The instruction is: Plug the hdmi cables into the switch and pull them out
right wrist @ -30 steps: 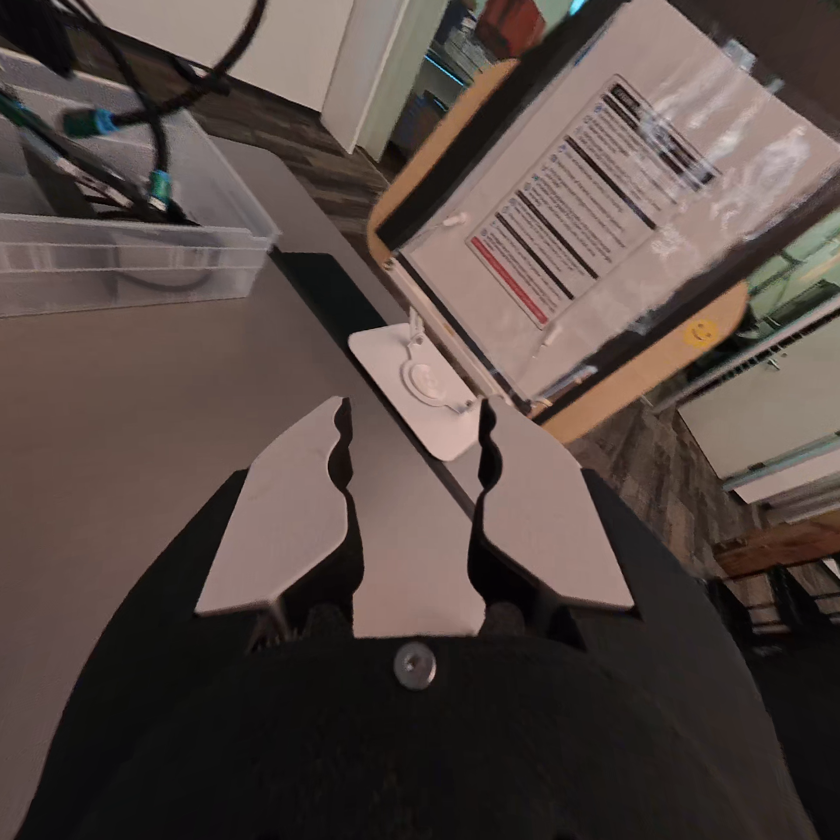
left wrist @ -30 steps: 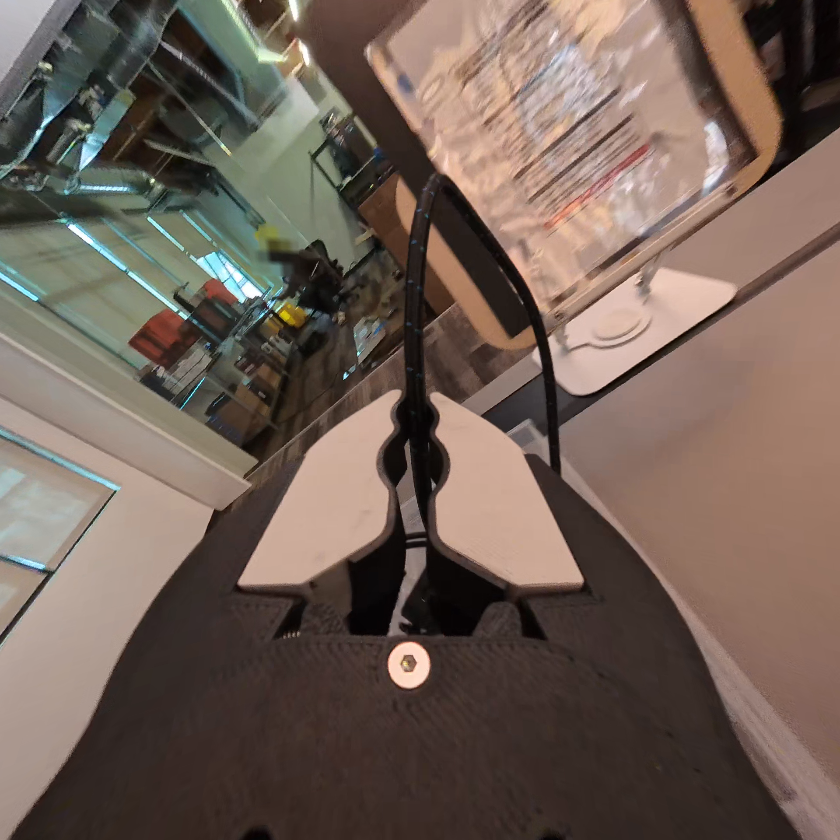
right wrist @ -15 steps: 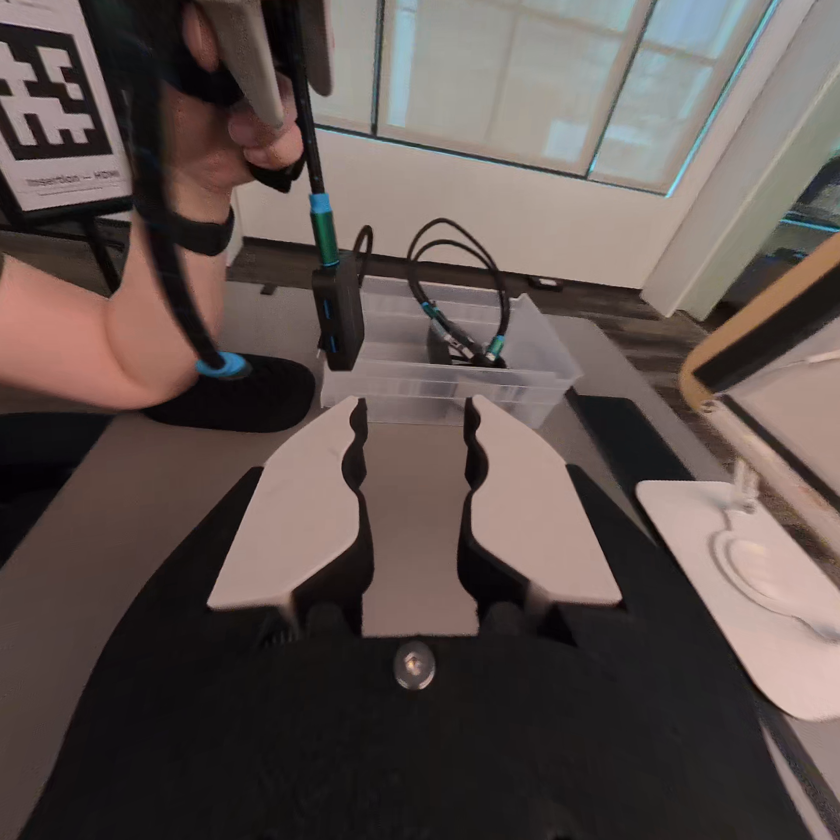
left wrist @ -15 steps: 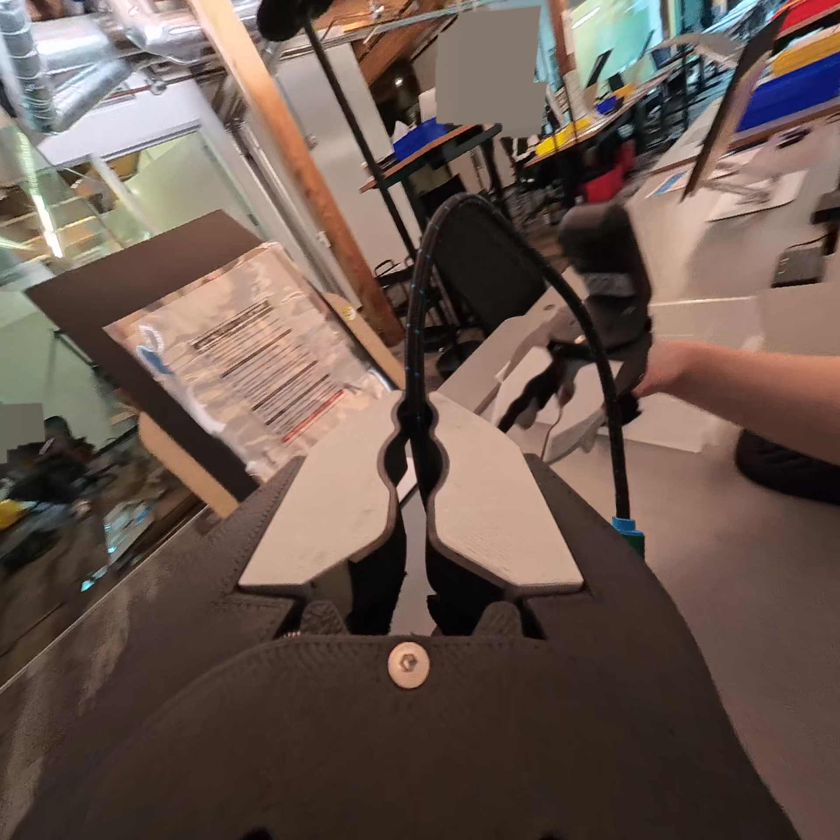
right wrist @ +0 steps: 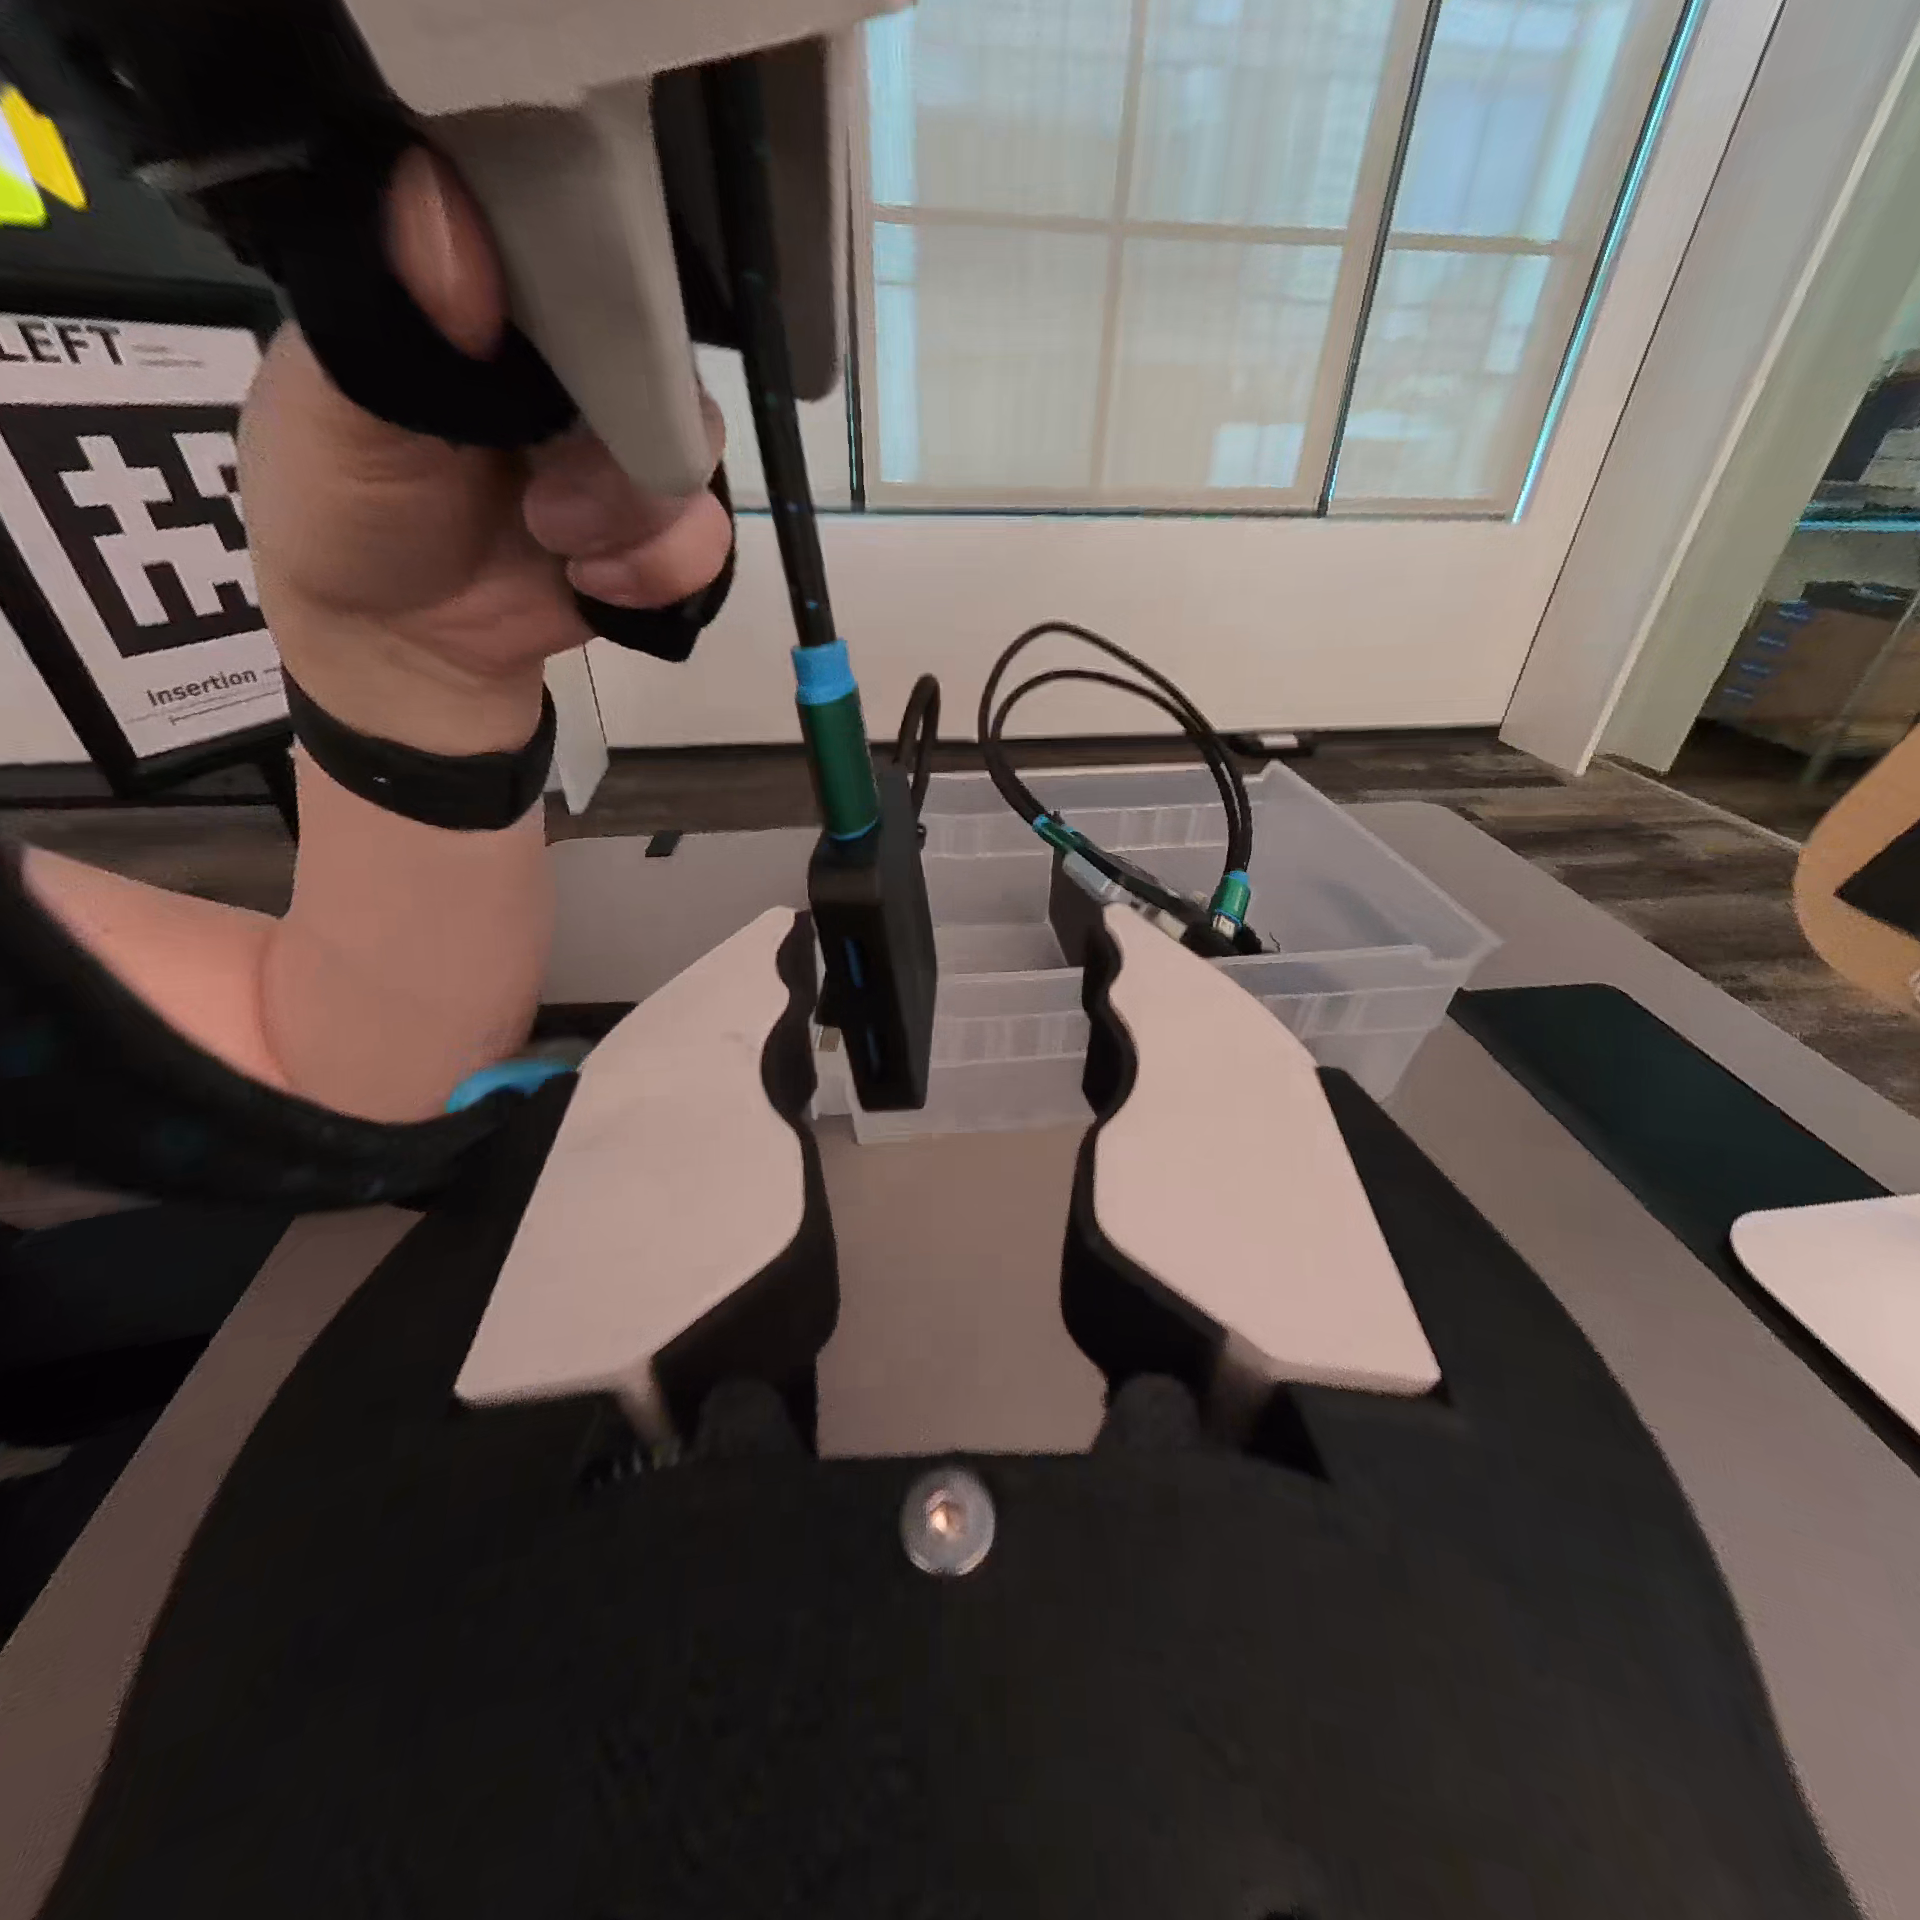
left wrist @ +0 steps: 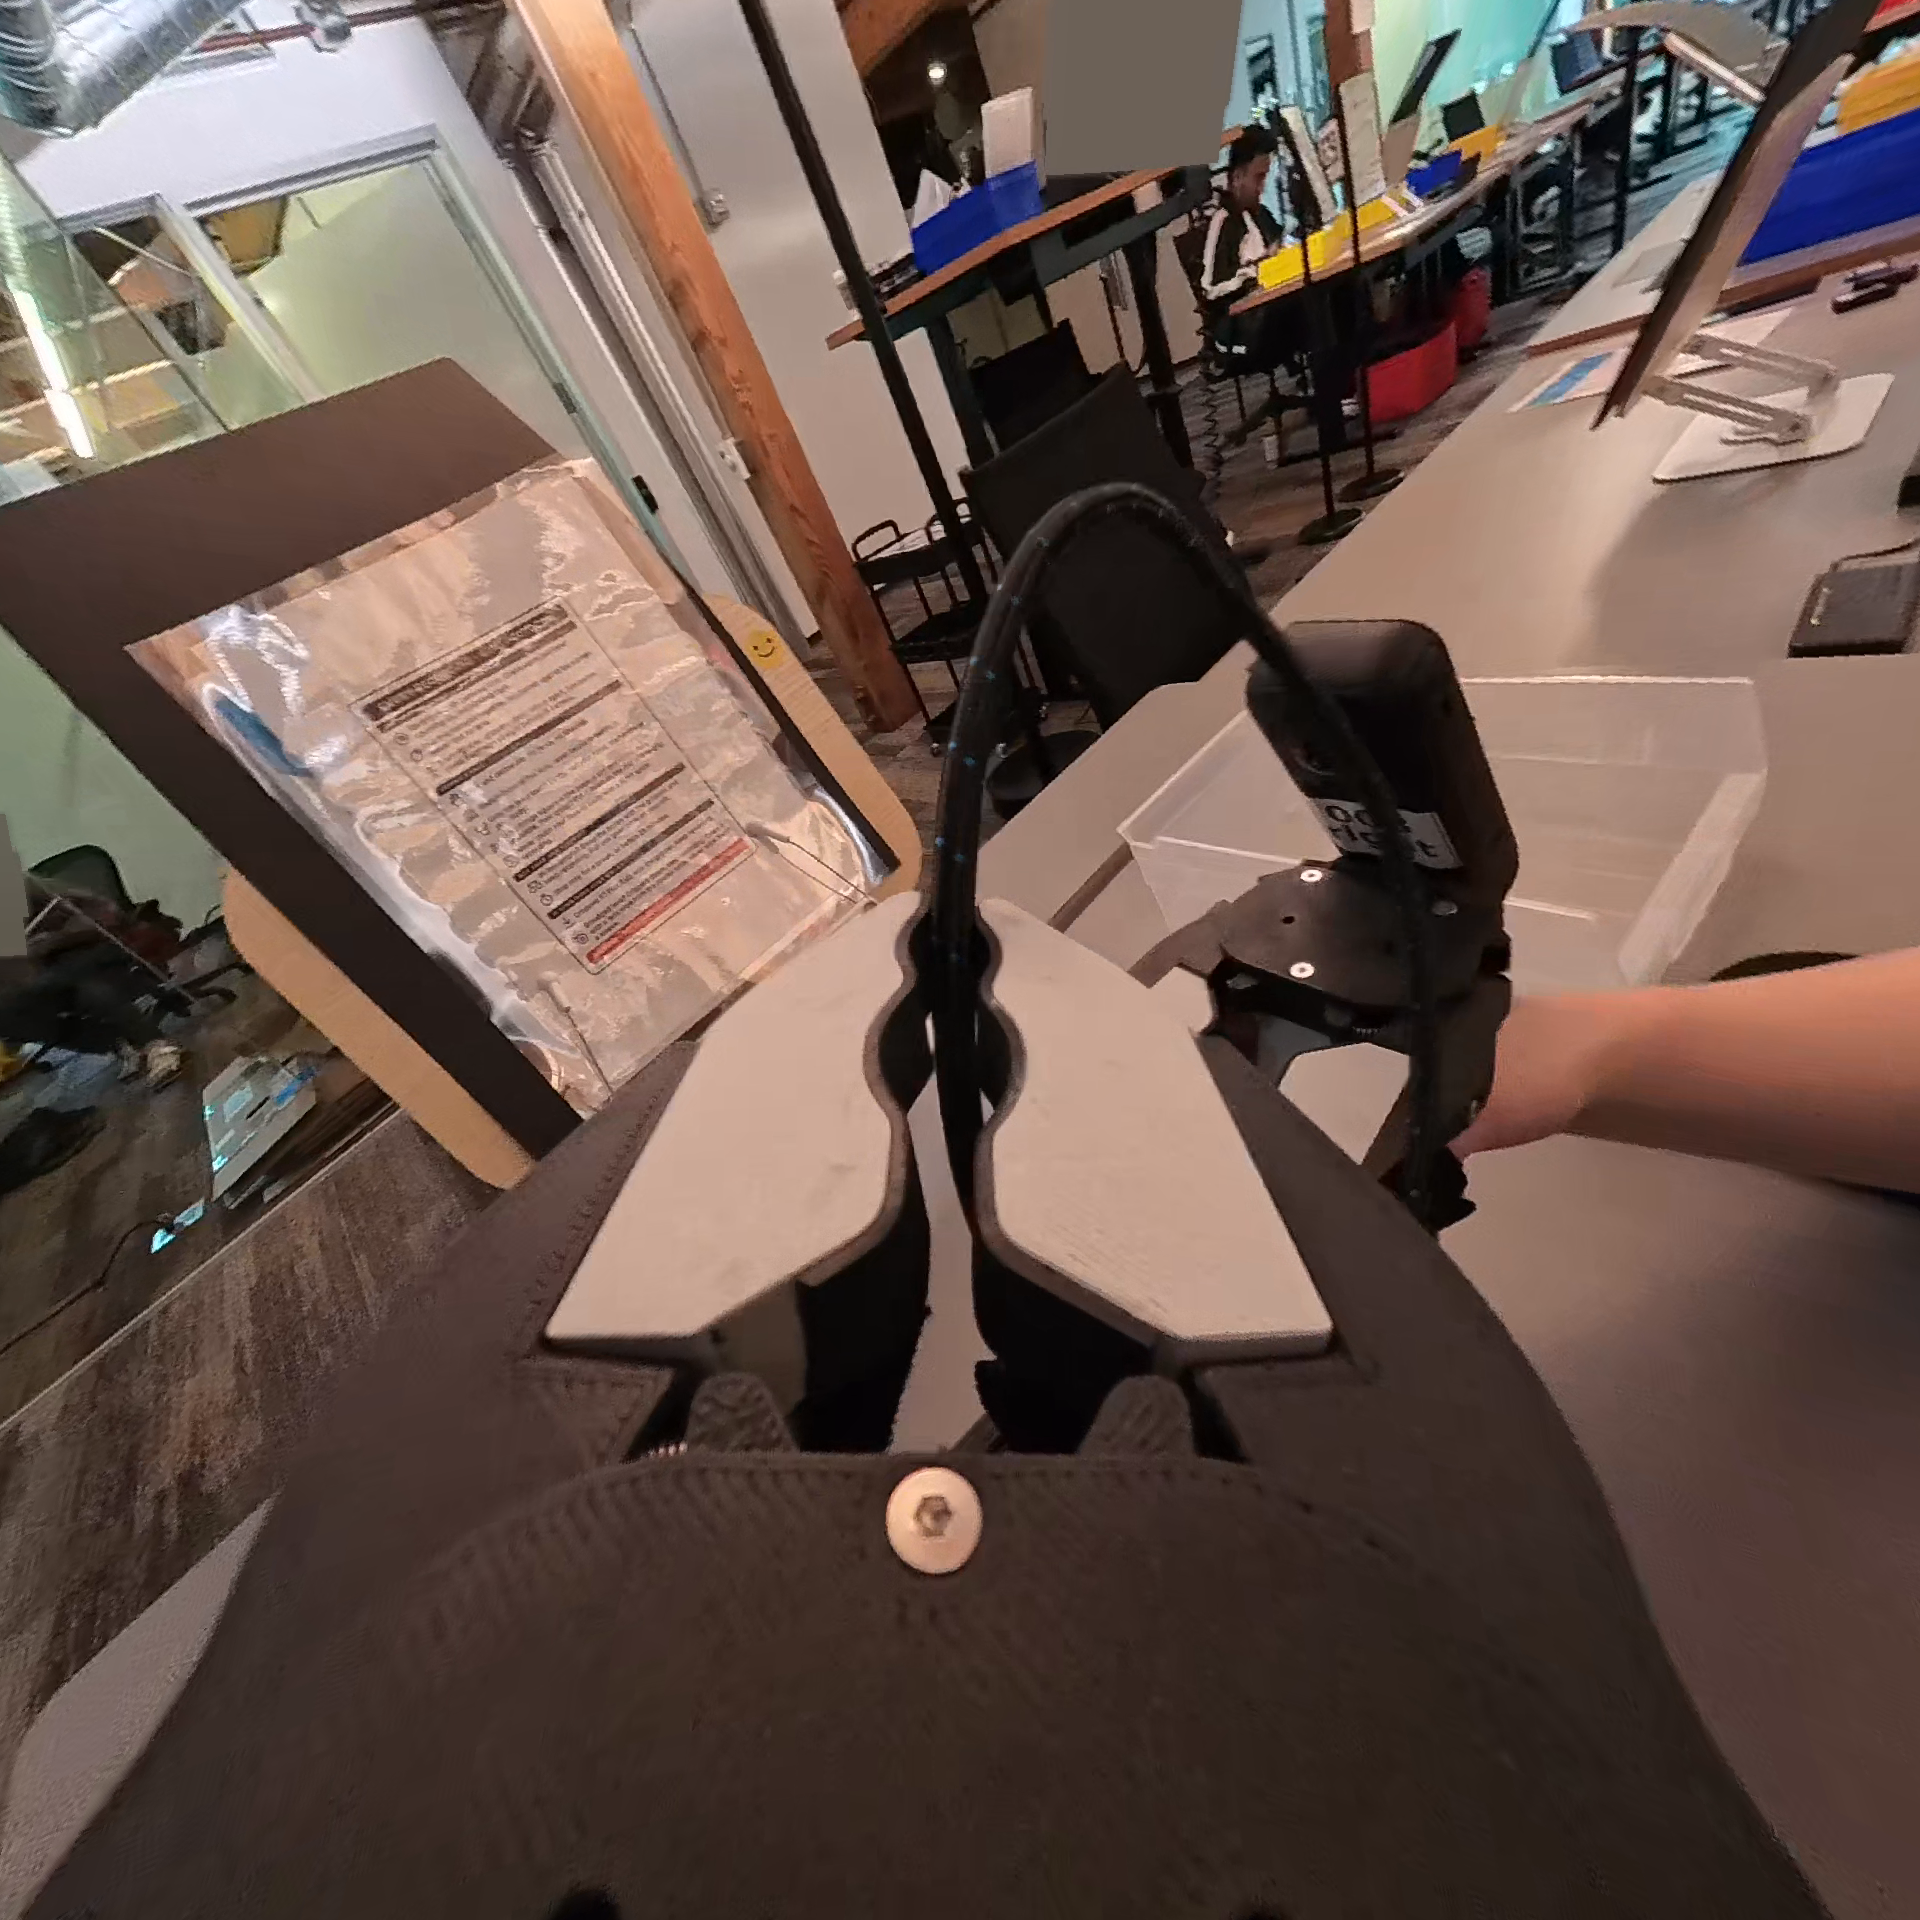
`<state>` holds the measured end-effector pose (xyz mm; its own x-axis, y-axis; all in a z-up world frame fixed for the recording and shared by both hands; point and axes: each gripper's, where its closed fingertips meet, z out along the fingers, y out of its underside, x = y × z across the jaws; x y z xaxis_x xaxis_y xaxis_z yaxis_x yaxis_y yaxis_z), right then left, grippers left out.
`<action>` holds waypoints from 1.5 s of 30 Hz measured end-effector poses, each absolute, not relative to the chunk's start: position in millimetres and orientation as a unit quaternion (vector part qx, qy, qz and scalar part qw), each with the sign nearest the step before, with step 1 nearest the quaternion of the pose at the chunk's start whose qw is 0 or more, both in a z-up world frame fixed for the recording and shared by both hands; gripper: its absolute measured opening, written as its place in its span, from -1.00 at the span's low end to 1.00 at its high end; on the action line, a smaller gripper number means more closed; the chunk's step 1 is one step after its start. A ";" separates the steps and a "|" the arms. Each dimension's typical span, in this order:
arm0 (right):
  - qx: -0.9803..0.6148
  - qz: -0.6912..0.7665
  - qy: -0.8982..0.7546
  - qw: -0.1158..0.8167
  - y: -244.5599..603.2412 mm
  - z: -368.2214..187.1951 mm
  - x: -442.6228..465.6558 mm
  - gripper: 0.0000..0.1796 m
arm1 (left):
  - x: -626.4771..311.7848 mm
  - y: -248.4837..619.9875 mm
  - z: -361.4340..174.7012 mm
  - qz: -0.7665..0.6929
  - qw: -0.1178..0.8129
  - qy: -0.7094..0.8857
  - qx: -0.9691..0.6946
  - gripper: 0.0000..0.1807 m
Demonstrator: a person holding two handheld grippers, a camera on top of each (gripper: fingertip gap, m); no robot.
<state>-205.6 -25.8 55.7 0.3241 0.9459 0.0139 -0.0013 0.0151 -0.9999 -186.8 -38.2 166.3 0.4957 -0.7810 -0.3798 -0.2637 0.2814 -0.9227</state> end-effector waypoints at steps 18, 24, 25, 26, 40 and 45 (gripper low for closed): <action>-0.475 0.363 -0.446 0.666 -45.1 48.5 -222.2 -0.84 | -182.3 -51.6 178.7 -0.274 0.660 0.433 -0.549 -0.97; -0.451 0.364 -0.449 0.680 -42.5 73.5 -191.6 -0.84 | -195.5 -57.3 190.0 -0.275 0.673 0.440 -0.527 -0.28; -0.445 0.363 -0.447 0.686 -42.5 80.1 -184.9 -0.84 | -201.8 -56.1 191.4 -0.264 0.677 0.444 -0.524 -0.22; -0.439 0.361 -0.441 0.694 -42.0 87.3 -177.4 -0.84 | -208.9 -54.2 194.3 -0.257 0.684 0.441 -0.521 -0.20; -0.315 0.485 -0.416 0.701 -81.0 145.8 -127.0 -0.84 | -161.9 -84.2 160.0 -0.503 0.540 0.538 -0.407 -0.29; -0.317 0.487 -0.451 0.677 -85.1 130.2 -141.7 -0.84 | -138.0 -90.2 137.7 -0.418 0.579 0.586 -0.383 -0.72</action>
